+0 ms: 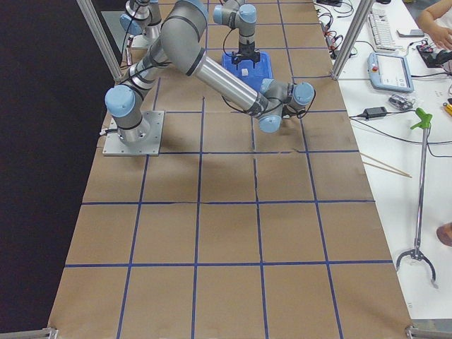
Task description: Assemble white blocks and place on blue tray
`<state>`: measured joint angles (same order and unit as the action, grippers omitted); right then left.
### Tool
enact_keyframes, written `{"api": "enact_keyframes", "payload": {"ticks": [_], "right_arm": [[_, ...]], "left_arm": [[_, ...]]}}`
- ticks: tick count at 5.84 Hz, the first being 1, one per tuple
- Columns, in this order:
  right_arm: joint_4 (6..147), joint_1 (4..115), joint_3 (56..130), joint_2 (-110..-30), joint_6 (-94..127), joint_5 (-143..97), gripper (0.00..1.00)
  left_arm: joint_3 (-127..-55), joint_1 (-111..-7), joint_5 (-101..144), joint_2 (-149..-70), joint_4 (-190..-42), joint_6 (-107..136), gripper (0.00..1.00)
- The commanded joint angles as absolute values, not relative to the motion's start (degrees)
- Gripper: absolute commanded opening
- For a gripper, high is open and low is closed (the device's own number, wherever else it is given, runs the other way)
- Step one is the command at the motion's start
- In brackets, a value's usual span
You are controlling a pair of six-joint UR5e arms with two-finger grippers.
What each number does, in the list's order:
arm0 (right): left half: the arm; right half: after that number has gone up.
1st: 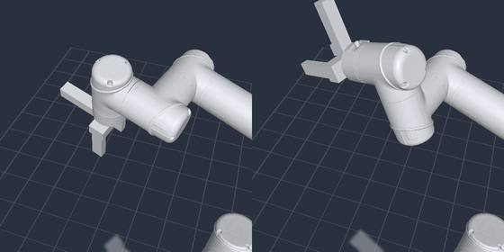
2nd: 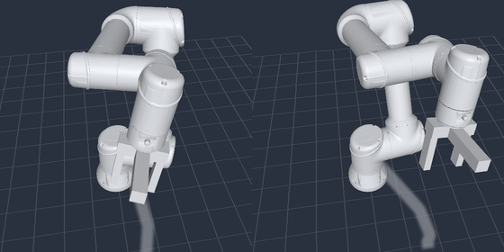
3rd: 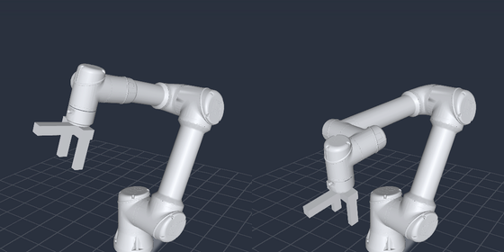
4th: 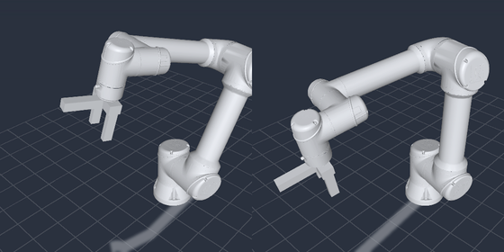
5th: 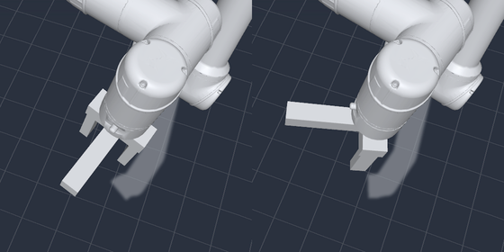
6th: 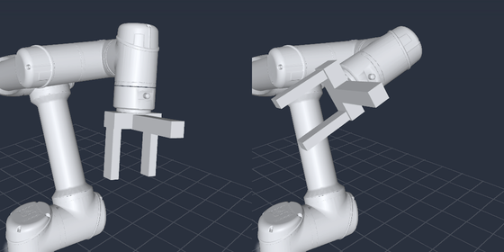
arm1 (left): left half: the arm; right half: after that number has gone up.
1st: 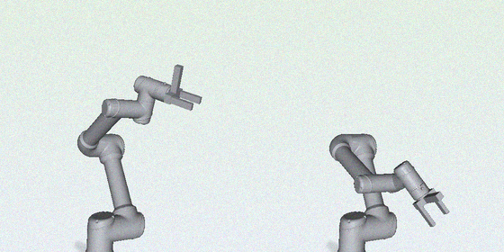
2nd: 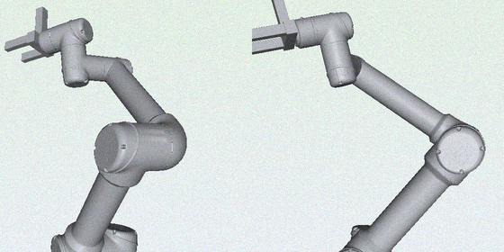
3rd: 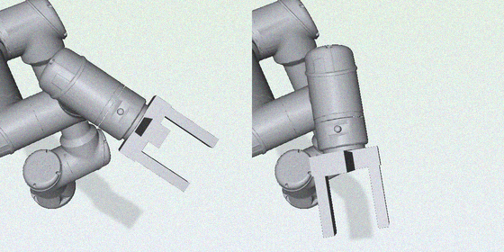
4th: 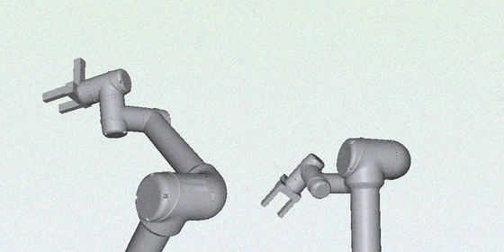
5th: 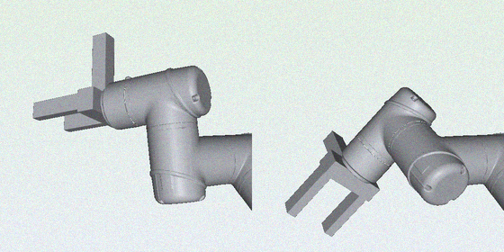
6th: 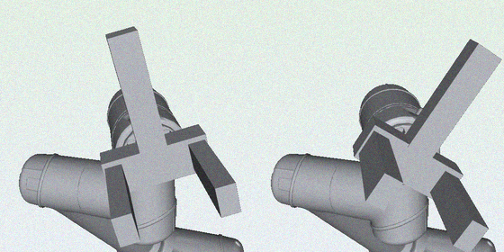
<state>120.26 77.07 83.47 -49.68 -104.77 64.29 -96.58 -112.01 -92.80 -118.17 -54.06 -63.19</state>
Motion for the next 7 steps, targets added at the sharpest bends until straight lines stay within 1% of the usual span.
{"api": "enact_keyframes", "payload": {"ticks": [1,2,3,4,5,6,7], "right_arm": [[120.3,77.1,83.3,-49.9,-104.8,64.7,0.25],[120.2,77.0,83.1,-50.2,-104.6,64.8,0.22],[120.0,77.2,82.7,-50.8,-103.8,64.9,0.22],[118.9,77.4,82.4,-53.3,-101.5,65.0,0.22],[117.6,78.1,83.7,-56.5,-101.1,65.0,0.22],[116.6,79.4,86.8,-60.3,-101.1,65.0,0.22],[116.8,80.8,91.6,-64.4,-100.7,64.9,0.22]], "left_arm": [[-90.8,-107.4,-90.4,-111.7,-67.7,-59.3,0.97],[-87.2,-104.7,-89.3,-107.4,-77.9,-57.6,0.97],[-86.4,-102.5,-89.8,-102.5,-87.7,-56.3,0.98],[-87.9,-100.3,-89.8,-97.5,-92.3,-55.8,0.98],[-86.1,-97.8,-89.5,-96.2,-94.4,-53.5,0.98],[-86.0,-97.0,-89.2,-96.3,-93.5,-50.8,0.98],[-86.2,-97.2,-89.4,-95.5,-88.6,-41.1,0.98]]}}
